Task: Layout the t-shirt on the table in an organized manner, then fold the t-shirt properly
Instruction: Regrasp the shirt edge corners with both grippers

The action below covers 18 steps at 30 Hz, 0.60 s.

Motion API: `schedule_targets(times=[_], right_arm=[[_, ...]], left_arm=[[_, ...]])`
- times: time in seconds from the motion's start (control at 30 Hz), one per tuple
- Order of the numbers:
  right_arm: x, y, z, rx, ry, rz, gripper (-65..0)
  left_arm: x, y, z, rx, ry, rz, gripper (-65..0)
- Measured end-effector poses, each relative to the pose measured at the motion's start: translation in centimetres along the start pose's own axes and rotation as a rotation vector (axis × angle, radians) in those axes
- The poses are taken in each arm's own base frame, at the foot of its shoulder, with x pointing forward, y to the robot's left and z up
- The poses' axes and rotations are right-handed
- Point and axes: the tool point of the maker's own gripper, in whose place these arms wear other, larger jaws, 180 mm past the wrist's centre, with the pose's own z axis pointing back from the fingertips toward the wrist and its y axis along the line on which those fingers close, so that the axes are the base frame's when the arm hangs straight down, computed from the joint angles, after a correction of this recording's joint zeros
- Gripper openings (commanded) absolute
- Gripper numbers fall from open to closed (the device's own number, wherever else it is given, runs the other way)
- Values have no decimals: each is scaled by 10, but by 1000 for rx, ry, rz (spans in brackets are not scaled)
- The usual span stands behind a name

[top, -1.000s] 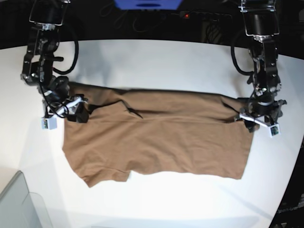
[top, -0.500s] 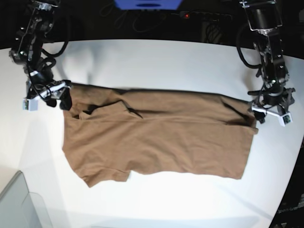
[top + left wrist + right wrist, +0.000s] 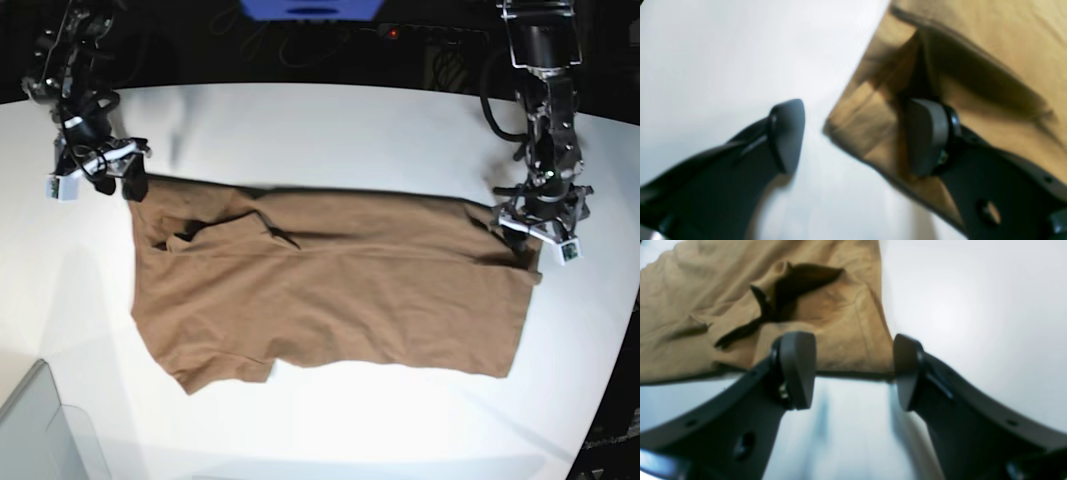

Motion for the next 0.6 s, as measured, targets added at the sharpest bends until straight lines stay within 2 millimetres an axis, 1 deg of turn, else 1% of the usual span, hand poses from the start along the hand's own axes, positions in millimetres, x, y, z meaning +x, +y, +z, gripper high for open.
schedule_targets(times=[0.03, 0.07, 0.17, 0.23, 0.3, 0.37, 0.4, 0.47, 0.53, 0.6], right_arm=[[-2, 1, 0, 2, 5, 0, -275], [-3, 0, 1, 1, 9, 0, -274], [-11, -2, 4, -5, 28, -3, -273], [-16, -3, 3, -5, 38, -14, -273], [-19, -6, -3, -9, 46, -29, -273], [-17, -9, -10, -12, 45, -40, -273], [-14, -10, -12, -11, 41, -40, -273], [-7, -12, -14, -8, 34, -24, -273], [-5, -12, -16, -7, 25, -21, -273], [-12, -7, -19, 8, 49, -21, -273]], left_arm=[[0, 0, -1, 0, -3, 5, -223], [-2, 0, -1, 1, -1, 5, -258], [-1, -1, -6, -4, -7, 14, -411], [-1, -1, -8, -2, -4, 18, -492], [-1, -1, -9, -1, -6, 17, -556], [-1, 0, -8, 1, -9, 16, -632], [-1, 1, -8, 2, -10, 14, -650], [-2, 2, -8, 4, -4, 17, -646], [-1, 3, -8, 6, -4, 16, -650], [-2, 3, -8, 7, -5, 16, -650]])
